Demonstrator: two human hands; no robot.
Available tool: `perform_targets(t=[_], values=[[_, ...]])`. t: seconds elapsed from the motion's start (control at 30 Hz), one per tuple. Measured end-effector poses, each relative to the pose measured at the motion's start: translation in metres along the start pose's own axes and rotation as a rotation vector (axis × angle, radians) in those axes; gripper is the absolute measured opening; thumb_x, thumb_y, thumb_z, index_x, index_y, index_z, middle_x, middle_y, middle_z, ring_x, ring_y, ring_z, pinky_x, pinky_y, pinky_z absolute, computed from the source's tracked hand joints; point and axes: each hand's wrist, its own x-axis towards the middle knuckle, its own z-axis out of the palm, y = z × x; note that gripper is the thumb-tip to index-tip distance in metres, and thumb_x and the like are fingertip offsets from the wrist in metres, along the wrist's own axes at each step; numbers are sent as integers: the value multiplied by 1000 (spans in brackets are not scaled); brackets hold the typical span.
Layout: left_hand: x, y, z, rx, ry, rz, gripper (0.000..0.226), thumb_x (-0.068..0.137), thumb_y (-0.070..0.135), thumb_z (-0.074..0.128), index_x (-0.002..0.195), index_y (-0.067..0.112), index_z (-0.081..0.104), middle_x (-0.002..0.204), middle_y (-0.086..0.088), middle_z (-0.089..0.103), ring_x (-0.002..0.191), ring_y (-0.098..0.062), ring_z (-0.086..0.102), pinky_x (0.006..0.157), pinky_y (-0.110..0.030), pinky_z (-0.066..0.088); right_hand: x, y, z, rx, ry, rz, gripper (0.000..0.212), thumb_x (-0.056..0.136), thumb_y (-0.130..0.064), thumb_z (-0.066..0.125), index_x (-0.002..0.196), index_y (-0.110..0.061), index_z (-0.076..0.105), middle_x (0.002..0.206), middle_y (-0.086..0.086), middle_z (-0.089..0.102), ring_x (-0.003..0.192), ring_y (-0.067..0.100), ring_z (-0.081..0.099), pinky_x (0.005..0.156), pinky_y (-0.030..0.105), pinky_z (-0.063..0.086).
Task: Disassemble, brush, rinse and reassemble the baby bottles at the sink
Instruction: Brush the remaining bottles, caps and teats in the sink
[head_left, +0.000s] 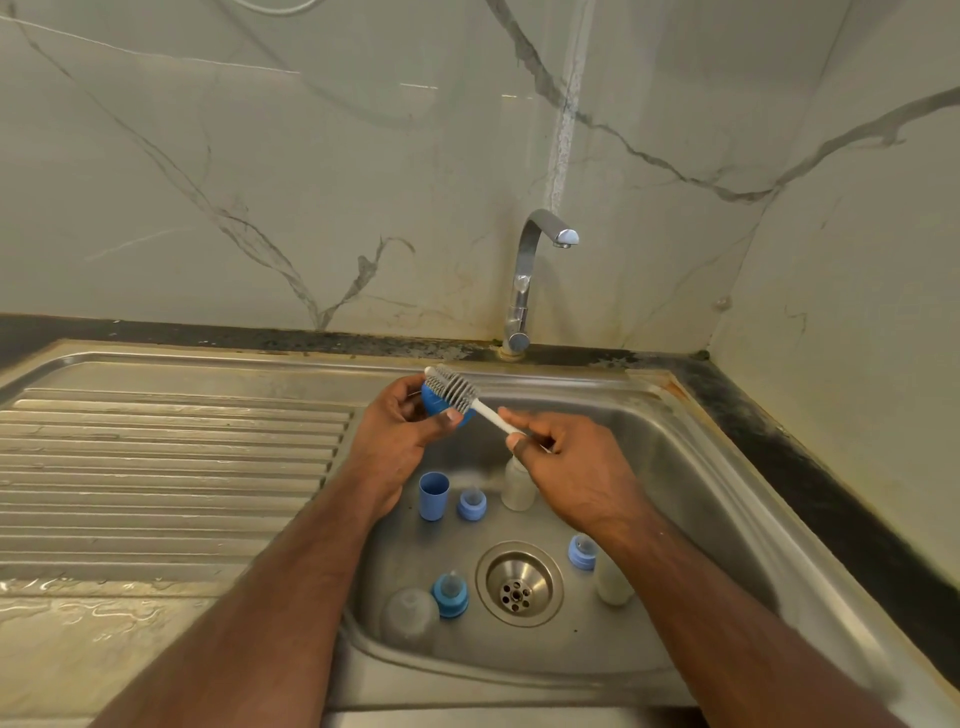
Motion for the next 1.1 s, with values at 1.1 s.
perform_targets(t=[1.1], values=[[2,0,-2,-41,-56,-19,46,89,-4,71,119,30,64,117,0,73,113,-20,69,99,-38,56,5,7,-4,-4,21,64,37,101,-33,55,138,-39,57,106,-13,67,75,0,53,77,19,44]])
